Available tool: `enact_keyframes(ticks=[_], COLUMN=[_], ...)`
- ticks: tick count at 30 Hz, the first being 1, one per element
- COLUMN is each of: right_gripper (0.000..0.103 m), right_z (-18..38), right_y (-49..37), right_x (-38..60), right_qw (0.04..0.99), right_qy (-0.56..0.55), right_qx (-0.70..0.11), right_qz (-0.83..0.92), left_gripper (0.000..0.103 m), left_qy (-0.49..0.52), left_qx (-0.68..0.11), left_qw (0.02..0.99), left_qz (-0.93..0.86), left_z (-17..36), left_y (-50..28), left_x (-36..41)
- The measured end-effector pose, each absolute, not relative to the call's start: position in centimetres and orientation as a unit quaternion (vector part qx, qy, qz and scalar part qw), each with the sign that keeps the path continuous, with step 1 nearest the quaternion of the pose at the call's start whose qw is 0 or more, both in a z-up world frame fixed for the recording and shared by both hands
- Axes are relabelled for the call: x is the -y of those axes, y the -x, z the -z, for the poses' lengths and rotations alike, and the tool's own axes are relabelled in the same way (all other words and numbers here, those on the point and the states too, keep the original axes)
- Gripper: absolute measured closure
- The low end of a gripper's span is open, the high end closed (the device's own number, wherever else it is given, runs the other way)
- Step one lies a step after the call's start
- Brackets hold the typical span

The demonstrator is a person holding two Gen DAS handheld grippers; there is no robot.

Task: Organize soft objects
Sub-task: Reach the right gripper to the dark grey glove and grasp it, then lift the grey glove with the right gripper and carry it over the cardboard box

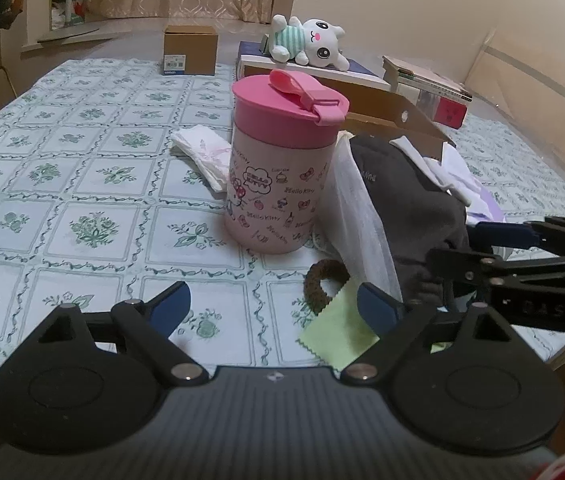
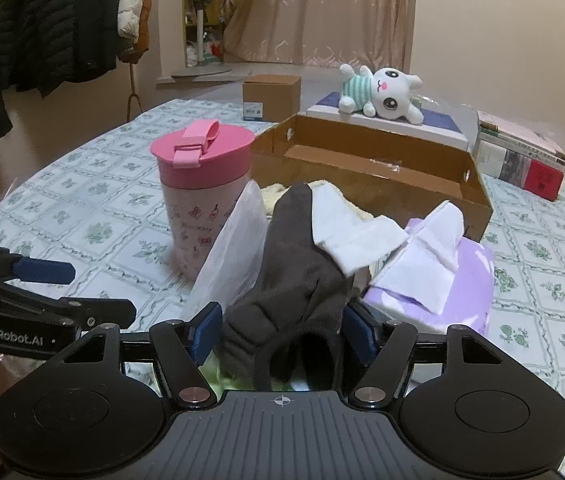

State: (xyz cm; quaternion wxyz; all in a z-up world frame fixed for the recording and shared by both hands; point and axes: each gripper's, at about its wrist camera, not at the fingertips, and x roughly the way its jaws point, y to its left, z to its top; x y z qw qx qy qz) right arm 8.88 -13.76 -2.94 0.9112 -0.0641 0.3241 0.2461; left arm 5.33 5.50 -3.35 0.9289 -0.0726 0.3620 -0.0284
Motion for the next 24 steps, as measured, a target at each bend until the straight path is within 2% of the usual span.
enact_keyframes(ticks=[9, 12, 15, 20, 24], right_gripper=[0.042, 0.058, 0.079, 0.086, 0.088], right_z=[3.8, 4.0, 3.6, 2.0, 0.1], right_y=[-10.4, -10.3, -10.0, -9.3, -8.7], right_x=[12.2, 11.8, 12.0, 12.8, 13.6], right_qw=[0.909, 0.909, 0.913, 0.922, 0.929], right_qy=[0.089, 0.105, 0.108, 0.101, 0.1], right_qx=[-0.326, -0.323, -0.315, -0.296, -0.273], right_qz=[-0.244, -0.242, -0.237, -0.23, -0.23], left_gripper=[0.017, 0.017, 0.017, 0.018, 0.018], left_qy=[0.084, 0.086, 0.086, 0.087, 0.085], left_qx=[-0.361, -0.364, -0.365, -0.363, -0.357], left_qw=[0.928, 0.927, 0.926, 0.927, 0.93], left_qz=[0.027, 0.028, 0.029, 0.033, 0.037], left_z=[3.5, 3.6, 3.6, 3.2, 2.5], left_y=[-6.1, -5.9, -5.6, -5.2, -4.8], left_x=[-6.0, -6.1, -6.0, -5.8, -5.4])
